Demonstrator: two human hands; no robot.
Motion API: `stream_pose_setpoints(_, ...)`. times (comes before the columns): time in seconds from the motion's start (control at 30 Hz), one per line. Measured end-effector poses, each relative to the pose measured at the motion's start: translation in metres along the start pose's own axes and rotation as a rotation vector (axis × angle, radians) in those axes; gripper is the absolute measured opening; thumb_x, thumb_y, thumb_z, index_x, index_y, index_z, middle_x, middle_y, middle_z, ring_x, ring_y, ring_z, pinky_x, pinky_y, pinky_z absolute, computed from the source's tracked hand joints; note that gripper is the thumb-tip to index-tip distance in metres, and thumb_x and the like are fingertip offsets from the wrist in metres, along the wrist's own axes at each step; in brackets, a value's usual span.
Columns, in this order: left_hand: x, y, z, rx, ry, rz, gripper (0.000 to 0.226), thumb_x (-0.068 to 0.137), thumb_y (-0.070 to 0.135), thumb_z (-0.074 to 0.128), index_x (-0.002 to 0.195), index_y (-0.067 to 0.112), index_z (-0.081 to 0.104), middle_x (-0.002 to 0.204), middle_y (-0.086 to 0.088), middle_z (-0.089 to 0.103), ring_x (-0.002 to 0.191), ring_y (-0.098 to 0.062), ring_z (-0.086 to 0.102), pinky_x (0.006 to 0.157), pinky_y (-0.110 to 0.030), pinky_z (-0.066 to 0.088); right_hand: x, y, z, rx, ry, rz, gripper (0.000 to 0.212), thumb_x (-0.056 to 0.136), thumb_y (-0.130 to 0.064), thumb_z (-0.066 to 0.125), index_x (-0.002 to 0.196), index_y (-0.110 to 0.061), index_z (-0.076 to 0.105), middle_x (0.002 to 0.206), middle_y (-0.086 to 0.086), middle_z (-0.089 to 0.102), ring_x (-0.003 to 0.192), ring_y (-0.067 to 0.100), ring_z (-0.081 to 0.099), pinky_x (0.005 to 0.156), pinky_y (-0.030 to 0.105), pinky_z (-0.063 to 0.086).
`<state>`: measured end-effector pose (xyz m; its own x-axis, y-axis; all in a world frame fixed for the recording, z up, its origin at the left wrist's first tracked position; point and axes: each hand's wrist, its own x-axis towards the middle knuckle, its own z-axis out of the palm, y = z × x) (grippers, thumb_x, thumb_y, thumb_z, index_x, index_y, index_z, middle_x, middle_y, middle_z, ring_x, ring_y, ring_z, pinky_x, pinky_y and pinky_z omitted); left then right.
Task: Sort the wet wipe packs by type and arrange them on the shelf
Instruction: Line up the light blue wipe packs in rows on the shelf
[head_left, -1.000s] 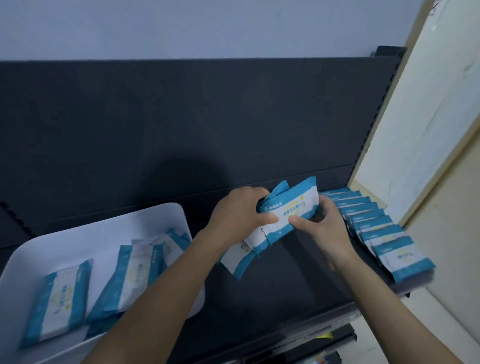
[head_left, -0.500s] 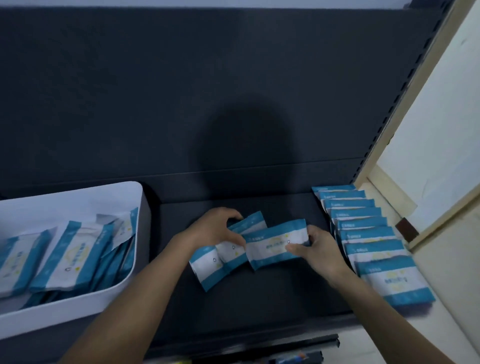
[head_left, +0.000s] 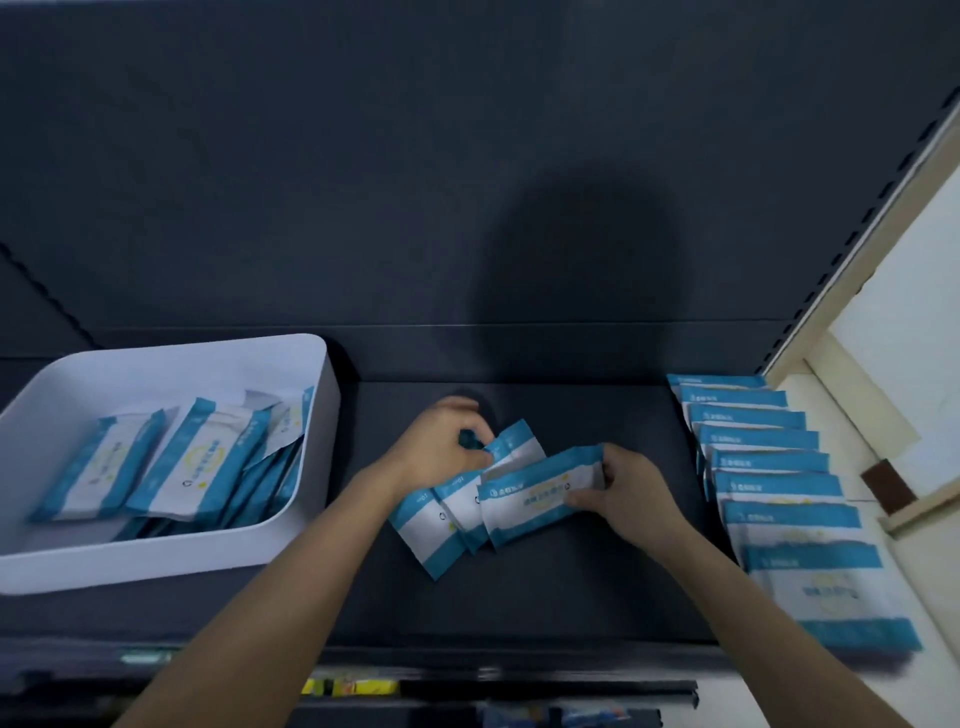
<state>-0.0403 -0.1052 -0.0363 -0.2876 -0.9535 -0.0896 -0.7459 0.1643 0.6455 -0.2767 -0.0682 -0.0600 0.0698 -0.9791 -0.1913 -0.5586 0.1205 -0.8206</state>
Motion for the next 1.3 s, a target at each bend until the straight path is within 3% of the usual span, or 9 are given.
stream_pose_setpoints(0.17, -0.003, 0.0, -0.001, -0.105, 0.214, -0.013, 0.011, 0.083, 0.004, 0.064, 0.076, 0.012, 0.066, 0.107, 0.001, 0.066, 0.107, -0.012, 0.059, 0.088, -0.018, 0.041, -0.008, 0.009, -0.002, 0.179, 0.198, 0.139, 0.021, 0.077, -0.01, 0.077, 0.09, -0.005, 0.061, 0.09, 0.005, 0.069, 0.082, 0.019, 0.067, 0.072, 0.04, 0.059)
stream_pose_setpoints(0.27, -0.005, -0.003, -0.004, -0.27, 0.207, -0.117, 0.015, 0.089, 0.007, 0.059, 0.075, 0.012, 0.056, 0.09, -0.007, 0.07, 0.086, -0.02, 0.067, 0.076, -0.037, 0.056, -0.014, 0.005, -0.001, 0.307, 0.26, 0.192, 0.015, 0.08, -0.005, 0.073, 0.085, -0.01, 0.061, 0.09, 0.008, 0.07, 0.082, 0.022, 0.068, 0.075, 0.044, 0.058)
stream_pose_setpoints(0.33, -0.006, -0.005, -0.004, -0.226, 0.183, -0.118, 0.014, 0.091, 0.01, 0.057, 0.079, 0.016, 0.054, 0.087, -0.006, 0.067, 0.082, -0.021, 0.064, 0.07, -0.033, 0.054, -0.017, 0.001, 0.001, 0.372, 0.27, 0.212, 0.014, 0.081, -0.002, 0.071, 0.087, -0.009, 0.06, 0.092, 0.01, 0.07, 0.083, 0.023, 0.068, 0.073, 0.042, 0.059)
stream_pose_setpoints(0.4, -0.007, -0.005, -0.005, -0.205, 0.139, -0.107, 0.006, 0.09, 0.014, 0.061, 0.091, 0.017, 0.057, 0.092, 0.002, 0.063, 0.085, -0.015, 0.06, 0.071, -0.023, 0.048, -0.02, -0.002, 0.003, 0.475, 0.29, 0.243, 0.013, 0.083, 0.001, 0.067, 0.091, -0.005, 0.059, 0.095, 0.012, 0.069, 0.084, 0.023, 0.069, 0.069, 0.036, 0.059)
stream_pose_setpoints(0.63, -0.001, 0.005, 0.001, 0.184, -0.209, -0.007, 0.091, 0.08, 0.032, 0.073, 0.152, 0.021, 0.018, 0.148, -0.001, 0.036, 0.135, -0.025, 0.032, 0.111, -0.036, 0.03, -0.033, -0.01, 0.004, 0.761, 0.288, 0.318, 0.026, 0.084, 0.008, 0.061, 0.106, -0.001, 0.052, 0.102, 0.015, 0.066, 0.089, 0.027, 0.069, 0.066, 0.035, 0.06)
stream_pose_setpoints(0.87, -0.001, 0.007, 0.002, 0.107, -0.21, -0.012, 0.09, 0.074, 0.019, 0.08, 0.147, 0.017, 0.029, 0.137, -0.001, 0.046, 0.118, -0.013, 0.047, 0.092, -0.019, 0.039, -0.039, -0.009, 0.001, 0.795, 0.298, 0.309, 0.032, 0.081, 0.013, 0.058, 0.104, -0.009, 0.051, 0.106, 0.013, 0.065, 0.093, 0.027, 0.067, 0.07, 0.038, 0.059)
stream_pose_setpoints(1.03, -0.005, 0.002, -0.004, -0.37, 0.063, -0.218, 0.04, 0.079, 0.002, 0.073, 0.11, 0.016, 0.051, 0.096, 0.003, 0.059, 0.086, -0.011, 0.058, 0.072, -0.023, 0.051, -0.034, -0.015, -0.003, 1.015, 0.321, 0.312, 0.021, 0.085, 0.013, 0.052, 0.09, -0.008, 0.051, 0.103, 0.016, 0.065, 0.092, 0.028, 0.066, 0.071, 0.037, 0.055)
stream_pose_setpoints(1.17, -0.006, -0.001, -0.001, -1.01, 0.43, -0.487, 0.023, 0.081, -0.005, 0.068, 0.088, 0.013, 0.054, 0.099, -0.014, 0.066, 0.087, -0.027, 0.066, 0.077, -0.045, 0.058, -0.026, -0.023, 0.003, 1.132, 0.242, 0.317, 0.015, 0.087, 0.012, 0.053, 0.093, -0.002, 0.056, 0.103, 0.019, 0.066, 0.095, 0.03, 0.066, 0.074, 0.037, 0.058)
stream_pose_setpoints(1.3, -0.015, -0.004, 0.011, -1.12, 0.435, -0.573, 0.017, 0.083, -0.004, 0.064, 0.093, 0.006, 0.054, 0.099, -0.021, 0.066, 0.089, -0.036, 0.067, 0.07, -0.052, 0.058, -0.017, -0.033, 0.026, 0.969, 0.204, 0.333, 0.019, 0.087, 0.008, 0.058, 0.105, 0.001, 0.056, 0.105, 0.016, 0.065, 0.098, 0.029, 0.065, 0.079, 0.039, 0.057)
